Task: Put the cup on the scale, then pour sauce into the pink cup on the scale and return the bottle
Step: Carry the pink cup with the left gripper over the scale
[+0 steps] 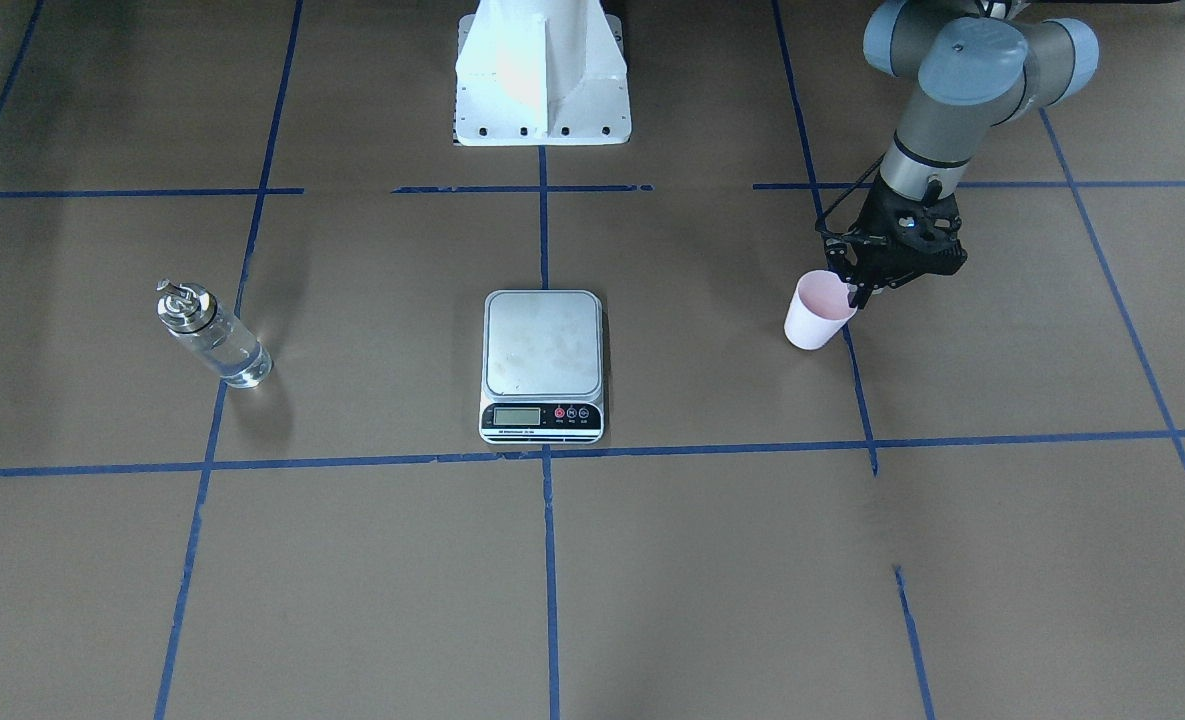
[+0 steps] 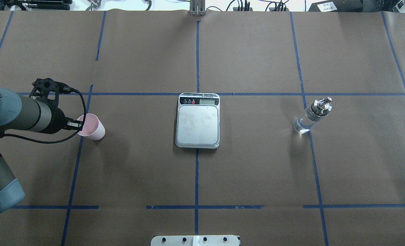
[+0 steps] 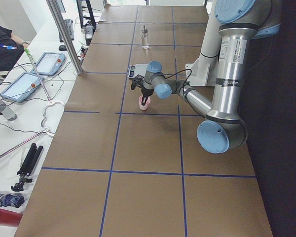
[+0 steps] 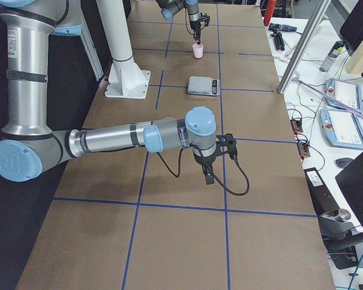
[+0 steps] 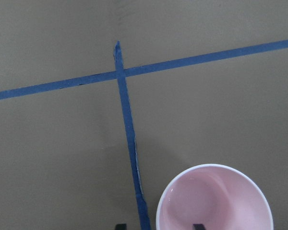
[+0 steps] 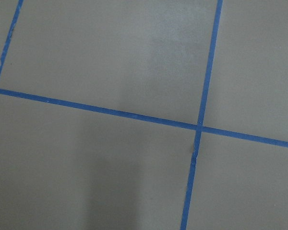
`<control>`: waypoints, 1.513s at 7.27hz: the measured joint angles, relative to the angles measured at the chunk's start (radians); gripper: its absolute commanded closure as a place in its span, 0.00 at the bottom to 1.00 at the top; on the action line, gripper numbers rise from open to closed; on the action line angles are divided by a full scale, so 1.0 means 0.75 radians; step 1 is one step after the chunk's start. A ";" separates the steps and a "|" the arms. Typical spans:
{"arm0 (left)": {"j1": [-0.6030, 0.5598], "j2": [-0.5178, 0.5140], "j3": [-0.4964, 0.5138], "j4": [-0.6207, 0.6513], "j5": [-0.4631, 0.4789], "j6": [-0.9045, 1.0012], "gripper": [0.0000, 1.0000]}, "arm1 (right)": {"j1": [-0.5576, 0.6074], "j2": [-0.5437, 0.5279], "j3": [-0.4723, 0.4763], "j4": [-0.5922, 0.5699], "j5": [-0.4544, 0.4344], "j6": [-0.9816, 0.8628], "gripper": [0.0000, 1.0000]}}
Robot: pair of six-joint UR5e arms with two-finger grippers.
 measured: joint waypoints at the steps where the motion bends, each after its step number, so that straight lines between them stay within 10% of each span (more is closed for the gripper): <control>1: 0.000 -0.012 -0.008 0.005 -0.004 0.004 1.00 | 0.000 0.000 0.001 0.000 0.000 0.000 0.00; 6: 0.004 -0.464 -0.056 0.466 -0.030 0.025 1.00 | 0.000 0.000 0.003 0.004 0.002 0.000 0.00; 11: 0.079 -0.895 0.306 0.486 -0.113 -0.057 1.00 | 0.000 0.000 0.001 0.028 0.010 0.002 0.00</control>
